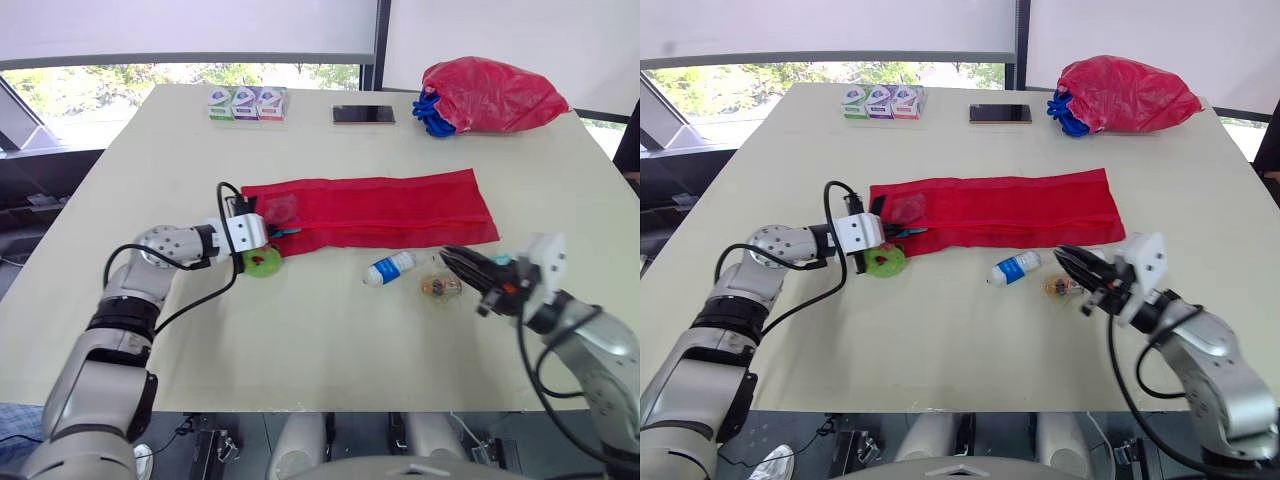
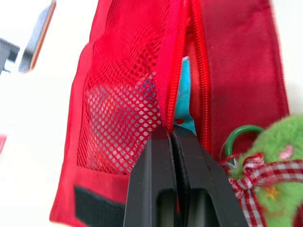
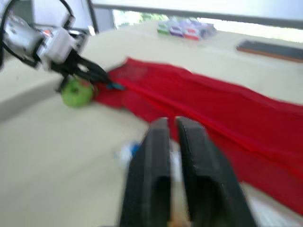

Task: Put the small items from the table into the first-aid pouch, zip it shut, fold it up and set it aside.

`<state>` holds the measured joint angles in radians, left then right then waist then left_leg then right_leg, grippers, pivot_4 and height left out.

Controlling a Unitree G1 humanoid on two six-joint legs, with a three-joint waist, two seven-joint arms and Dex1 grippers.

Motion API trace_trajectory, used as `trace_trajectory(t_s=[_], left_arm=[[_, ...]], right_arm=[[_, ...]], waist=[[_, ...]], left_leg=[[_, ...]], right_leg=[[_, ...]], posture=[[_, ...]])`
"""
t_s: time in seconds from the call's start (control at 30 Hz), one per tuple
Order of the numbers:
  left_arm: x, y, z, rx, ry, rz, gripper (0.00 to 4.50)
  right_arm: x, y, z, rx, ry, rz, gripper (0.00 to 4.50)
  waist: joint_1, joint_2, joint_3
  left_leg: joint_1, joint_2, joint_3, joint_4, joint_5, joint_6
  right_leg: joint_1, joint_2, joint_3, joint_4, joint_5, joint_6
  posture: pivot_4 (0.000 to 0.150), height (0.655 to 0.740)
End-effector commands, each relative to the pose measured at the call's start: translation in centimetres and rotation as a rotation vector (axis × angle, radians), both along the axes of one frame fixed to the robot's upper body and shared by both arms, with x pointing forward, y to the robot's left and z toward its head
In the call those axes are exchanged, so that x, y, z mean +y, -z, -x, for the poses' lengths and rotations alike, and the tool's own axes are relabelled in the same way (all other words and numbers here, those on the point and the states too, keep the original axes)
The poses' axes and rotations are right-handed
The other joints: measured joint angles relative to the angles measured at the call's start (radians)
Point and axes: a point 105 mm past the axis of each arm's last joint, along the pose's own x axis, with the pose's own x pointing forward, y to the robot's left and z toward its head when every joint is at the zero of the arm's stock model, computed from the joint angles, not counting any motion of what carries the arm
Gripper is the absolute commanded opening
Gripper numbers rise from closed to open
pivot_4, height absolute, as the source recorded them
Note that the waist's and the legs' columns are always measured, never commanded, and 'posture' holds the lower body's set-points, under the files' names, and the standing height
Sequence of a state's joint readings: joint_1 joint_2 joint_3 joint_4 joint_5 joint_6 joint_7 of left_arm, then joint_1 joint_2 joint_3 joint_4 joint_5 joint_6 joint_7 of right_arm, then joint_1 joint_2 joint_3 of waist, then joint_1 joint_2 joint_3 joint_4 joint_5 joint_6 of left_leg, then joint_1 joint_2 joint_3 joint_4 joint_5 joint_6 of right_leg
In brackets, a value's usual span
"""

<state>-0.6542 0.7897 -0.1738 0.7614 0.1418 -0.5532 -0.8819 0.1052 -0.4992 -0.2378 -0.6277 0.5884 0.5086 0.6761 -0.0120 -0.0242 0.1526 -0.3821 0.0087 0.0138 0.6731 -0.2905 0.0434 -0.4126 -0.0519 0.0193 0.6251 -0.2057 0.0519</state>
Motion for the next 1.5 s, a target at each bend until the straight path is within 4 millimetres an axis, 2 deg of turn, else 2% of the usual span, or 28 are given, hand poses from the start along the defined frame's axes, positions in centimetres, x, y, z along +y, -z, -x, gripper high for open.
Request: trace_trajectory(t_s=[0.03, 0.07, 0.1, 0.13, 0.2, 0.23, 0.37, 0.47, 0.57, 0.63, 0.83, 0.93, 1.07, 1.27, 1.5], left_arm=[[1.0, -1.4, -0.4, -0.040, -0.015, -0.003, 0.00], [1.1, -1.3, -0.5, -0.036, -0.022, 0.002, 0.00], [1.2, -1.3, -0.5, -0.033, -0.024, 0.003, 0.00], [1.1, -1.4, -0.6, -0.030, -0.025, 0.016, 0.00], [0.9, -1.6, -0.7, -0.027, -0.021, 0.029, 0.00], [0.8, -1.6, -0.7, -0.026, -0.019, 0.031, 0.00], [0.4, -2.0, -0.7, -0.016, 0.000, 0.067, 1.34], [-0.2, -2.6, -0.7, -0.020, 0.017, 0.110, 2.79], [-1.7, -3.6, -0.5, -0.033, 0.066, 0.189, 4.34], [-2.8, -4.0, -0.4, -0.028, 0.092, 0.223, 4.43], [-8.4, -4.6, -1.2, 0.029, 0.128, 0.310, 4.43], [-9.3, -3.8, -2.0, 0.070, 0.110, 0.272, 4.43], [-10.6, -2.1, -3.6, 0.125, 0.094, 0.139, 4.43], [-12.4, -1.3, -4.2, 0.164, 0.146, 0.084, 4.43], [-13.2, -0.9, -5.0, 0.162, 0.134, 0.070, 4.43]], right_arm=[[-0.9, -2.6, 2.0, -0.085, -0.057, -0.025, 2.33], [-1.3, -2.7, 2.5, -0.080, -0.062, -0.027, 2.65], [-1.7, -2.8, 2.9, -0.073, -0.067, -0.026, 3.39], [-2.1, -3.0, 3.5, -0.065, -0.075, -0.025, 3.43], [-2.6, -3.3, 4.2, -0.057, -0.083, -0.022, 4.25], [-2.7, -3.4, 4.5, -0.055, -0.084, -0.021, 4.46], [-2.7, -3.4, 4.8, -0.043, -0.088, -0.008, 4.50], [-2.2, -3.5, 4.9, -0.044, -0.095, -0.020, 4.50], [-1.3, -3.7, 5.0, -0.052, -0.110, -0.038, 4.50], [-0.9, -3.8, 5.0, -0.054, -0.117, -0.045, 4.50], [-0.1, -4.1, 4.2, -0.067, -0.117, -0.055, 4.50], [0.3, -4.2, 3.8, -0.069, -0.120, -0.056, 4.50], [0.6, -4.3, 3.4, -0.077, -0.119, -0.055, 4.50], [0.4, -4.2, 3.5, -0.087, -0.070, -0.050, 4.50], [0.2, -4.2, 3.8, -0.097, -0.023, -0.047, 4.50]], waist=[[0.000, 0.000, 0.000], [-0.002, -0.001, 0.000], [-0.002, -0.001, 0.000], [0.000, 0.000, 0.000], [0.005, -0.001, 0.000], [0.004, -0.001, 0.000], [0.002, -0.002, 0.000], [0.002, -0.002, 0.000], [0.003, -0.002, 0.000], [0.006, -0.002, 0.000], [0.011, -0.003, 0.000], [0.009, -0.003, 0.001], [0.010, -0.003, 0.001], [0.012, -0.003, 0.001], [0.026, -0.003, 0.001]], left_leg=[[0.000, 0.000, 0.000, 0.000, 0.000, 0.000], [0.001, 0.000, 0.000, 0.000, 0.000, 0.000], [0.001, 0.001, 0.001, 0.000, 0.000, 0.000], [0.001, 0.001, 0.001, 0.000, 0.000, 0.000], [0.001, 0.001, 0.000, 0.001, 0.000, 0.000], [0.001, 0.001, 0.000, 0.001, 0.000, 0.000], [0.001, 0.001, 0.001, 0.001, 0.000, 0.000], [0.001, 0.001, 0.001, 0.001, 0.000, 0.000], [0.001, 0.001, 0.001, 0.001, 0.000, 0.000], [0.000, 0.001, 0.001, 0.001, 0.000, 0.000], [-0.001, 0.000, 0.000, 0.004, 0.000, 0.000], [0.000, 0.000, 0.000, 0.004, 0.000, 0.000], [0.000, -0.001, 0.000, 0.004, 0.000, 0.000], [-0.002, -0.002, 0.000, 0.005, 0.000, 0.000], [-0.002, -0.002, 0.000, 0.006, 0.000, 0.000]], right_leg=[[0.000, 0.000, 0.000, 0.000, 0.000, 0.000], [0.000, 0.000, 0.000, 0.000, 0.000, 0.000], [0.001, 0.001, 0.000, 0.000, 0.000, 0.000], [0.001, 0.001, 0.000, 0.000, 0.000, 0.000], [0.001, 0.000, 0.000, 0.000, 0.000, 0.000], [0.001, 0.000, 0.000, 0.000, 0.000, 0.000], [0.001, 0.000, 0.001, 0.000, 0.000, 0.000], [0.001, 0.000, 0.001, 0.001, 0.000, 0.000], [0.001, 0.000, 0.001, 0.000, 0.000, 0.000], [0.001, 0.000, 0.001, 0.000, 0.000, 0.000], [0.001, 0.000, 0.001, 0.001, 0.000, 0.000], [0.001, 0.001, 0.001, 0.001, 0.000, 0.001], [0.001, 0.002, 0.001, 0.001, 0.000, 0.001], [0.001, 0.003, 0.002, 0.000, 0.000, 0.000], [0.001, 0.003, 0.002, 0.001, 0.000, 0.001]], posture=[[0.150, 0.7400], [0.150, 0.7400], [0.150, 0.7400], [0.150, 0.7400], [0.150, 0.7400], [0.150, 0.7400], [0.150, 0.7400], [0.150, 0.7400], [0.150, 0.7400], [0.150, 0.7400], [0.150, 0.7400], [0.150, 0.7400], [0.150, 0.7400], [0.150, 0.7400], [0.150, 0.7400]])
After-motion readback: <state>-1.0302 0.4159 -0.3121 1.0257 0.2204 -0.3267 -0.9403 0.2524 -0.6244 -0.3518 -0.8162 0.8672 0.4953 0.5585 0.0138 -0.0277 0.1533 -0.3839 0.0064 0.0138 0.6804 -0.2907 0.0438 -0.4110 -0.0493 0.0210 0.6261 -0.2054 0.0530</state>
